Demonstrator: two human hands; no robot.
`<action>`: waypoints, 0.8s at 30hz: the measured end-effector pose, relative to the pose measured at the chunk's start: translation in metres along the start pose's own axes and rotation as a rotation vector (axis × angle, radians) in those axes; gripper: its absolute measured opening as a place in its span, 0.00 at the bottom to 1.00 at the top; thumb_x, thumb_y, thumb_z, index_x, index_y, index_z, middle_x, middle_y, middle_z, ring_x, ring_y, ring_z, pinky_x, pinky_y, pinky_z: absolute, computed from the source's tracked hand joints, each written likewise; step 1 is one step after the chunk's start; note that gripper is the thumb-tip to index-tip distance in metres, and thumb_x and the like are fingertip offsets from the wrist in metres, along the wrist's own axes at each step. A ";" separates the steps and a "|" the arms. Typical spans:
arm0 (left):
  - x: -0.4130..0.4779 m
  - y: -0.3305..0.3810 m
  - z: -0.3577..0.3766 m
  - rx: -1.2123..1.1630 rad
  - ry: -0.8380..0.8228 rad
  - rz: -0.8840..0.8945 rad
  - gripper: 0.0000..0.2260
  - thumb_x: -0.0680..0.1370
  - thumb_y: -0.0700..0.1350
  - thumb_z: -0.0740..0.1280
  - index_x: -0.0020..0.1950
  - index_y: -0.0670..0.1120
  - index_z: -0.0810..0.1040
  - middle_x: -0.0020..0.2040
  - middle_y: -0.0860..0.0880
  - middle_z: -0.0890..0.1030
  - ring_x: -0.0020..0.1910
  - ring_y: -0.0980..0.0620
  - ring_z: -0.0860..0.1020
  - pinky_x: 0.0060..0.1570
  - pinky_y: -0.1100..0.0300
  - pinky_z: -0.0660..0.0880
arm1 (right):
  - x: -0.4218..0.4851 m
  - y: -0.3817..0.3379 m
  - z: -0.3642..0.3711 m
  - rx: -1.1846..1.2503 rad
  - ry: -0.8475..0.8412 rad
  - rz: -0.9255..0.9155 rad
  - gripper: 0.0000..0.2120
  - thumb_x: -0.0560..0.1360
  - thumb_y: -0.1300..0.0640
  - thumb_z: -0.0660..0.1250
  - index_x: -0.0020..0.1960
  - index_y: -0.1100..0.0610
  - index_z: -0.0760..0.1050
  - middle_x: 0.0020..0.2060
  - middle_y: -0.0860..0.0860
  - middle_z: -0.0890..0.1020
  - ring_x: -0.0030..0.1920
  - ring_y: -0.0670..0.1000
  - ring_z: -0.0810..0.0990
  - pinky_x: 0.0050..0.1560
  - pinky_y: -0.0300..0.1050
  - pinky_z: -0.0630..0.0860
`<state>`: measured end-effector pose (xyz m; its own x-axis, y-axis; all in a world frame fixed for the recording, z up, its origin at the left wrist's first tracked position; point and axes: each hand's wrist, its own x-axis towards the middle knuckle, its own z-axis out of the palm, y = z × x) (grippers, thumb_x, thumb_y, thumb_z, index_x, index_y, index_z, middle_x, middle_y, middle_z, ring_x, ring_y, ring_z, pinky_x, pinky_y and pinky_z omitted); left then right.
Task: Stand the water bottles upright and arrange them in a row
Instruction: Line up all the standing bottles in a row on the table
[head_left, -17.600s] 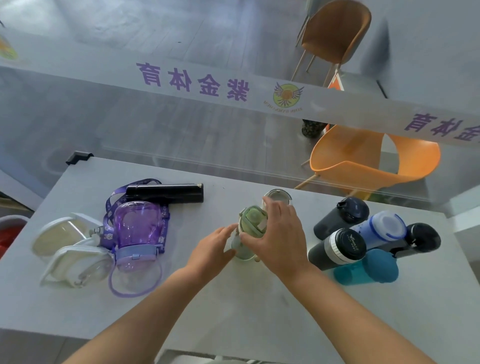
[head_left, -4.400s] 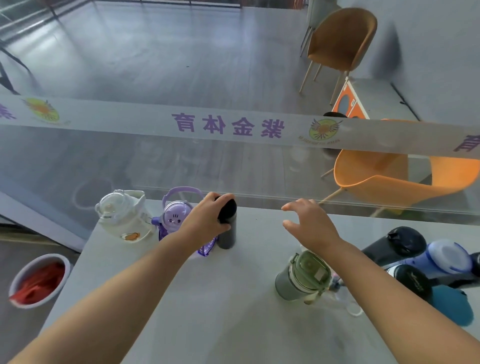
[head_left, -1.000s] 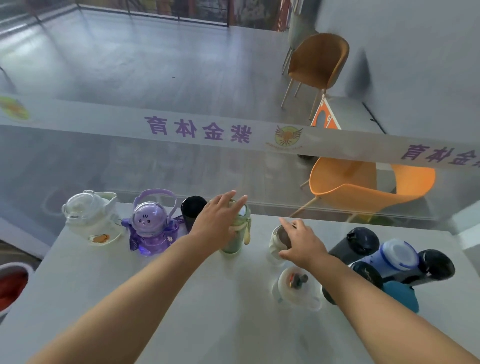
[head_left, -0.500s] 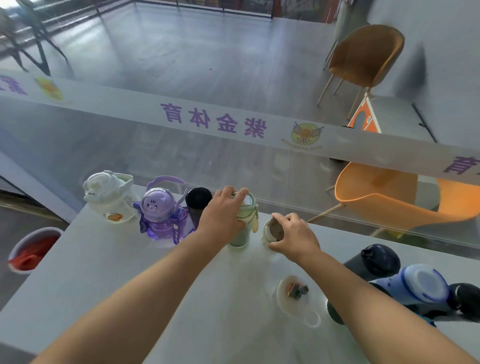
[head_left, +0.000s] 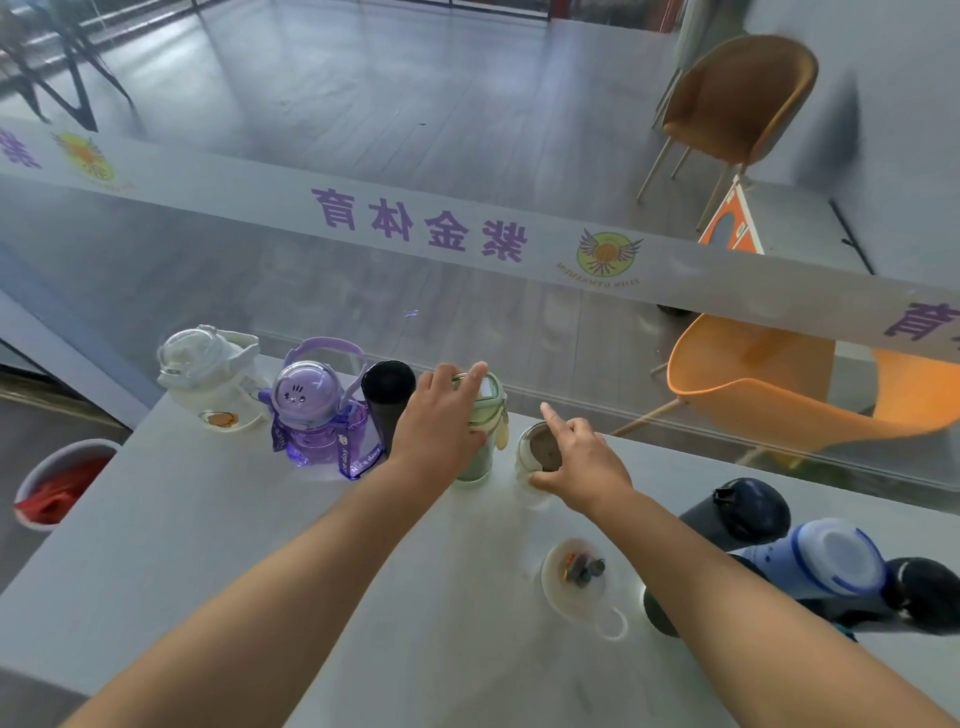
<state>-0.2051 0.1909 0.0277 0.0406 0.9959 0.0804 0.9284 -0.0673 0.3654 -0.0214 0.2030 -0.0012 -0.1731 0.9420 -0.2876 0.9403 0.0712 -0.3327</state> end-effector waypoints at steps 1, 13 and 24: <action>0.000 0.000 0.000 0.015 -0.001 0.006 0.34 0.71 0.47 0.70 0.73 0.50 0.57 0.64 0.43 0.67 0.63 0.43 0.65 0.63 0.54 0.65 | -0.002 0.002 -0.002 0.016 0.007 0.007 0.43 0.69 0.45 0.70 0.74 0.46 0.46 0.63 0.53 0.67 0.61 0.54 0.68 0.56 0.48 0.72; -0.066 0.038 0.048 -0.004 -0.061 0.469 0.33 0.65 0.51 0.75 0.67 0.49 0.67 0.63 0.50 0.74 0.63 0.51 0.63 0.65 0.54 0.67 | -0.087 0.067 -0.012 0.238 0.354 -0.050 0.18 0.73 0.55 0.69 0.61 0.58 0.73 0.56 0.56 0.79 0.53 0.54 0.78 0.55 0.52 0.78; -0.081 0.082 0.093 -0.109 -0.529 0.388 0.33 0.64 0.48 0.73 0.65 0.52 0.62 0.64 0.54 0.68 0.63 0.51 0.66 0.51 0.54 0.75 | -0.128 0.110 -0.025 0.251 0.589 -0.074 0.08 0.71 0.64 0.69 0.49 0.58 0.80 0.46 0.54 0.83 0.45 0.51 0.80 0.49 0.44 0.79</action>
<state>-0.0979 0.1104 -0.0356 0.5661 0.7913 -0.2308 0.7683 -0.4051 0.4957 0.1115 0.0985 0.0215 0.0217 0.9650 0.2615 0.8228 0.1313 -0.5529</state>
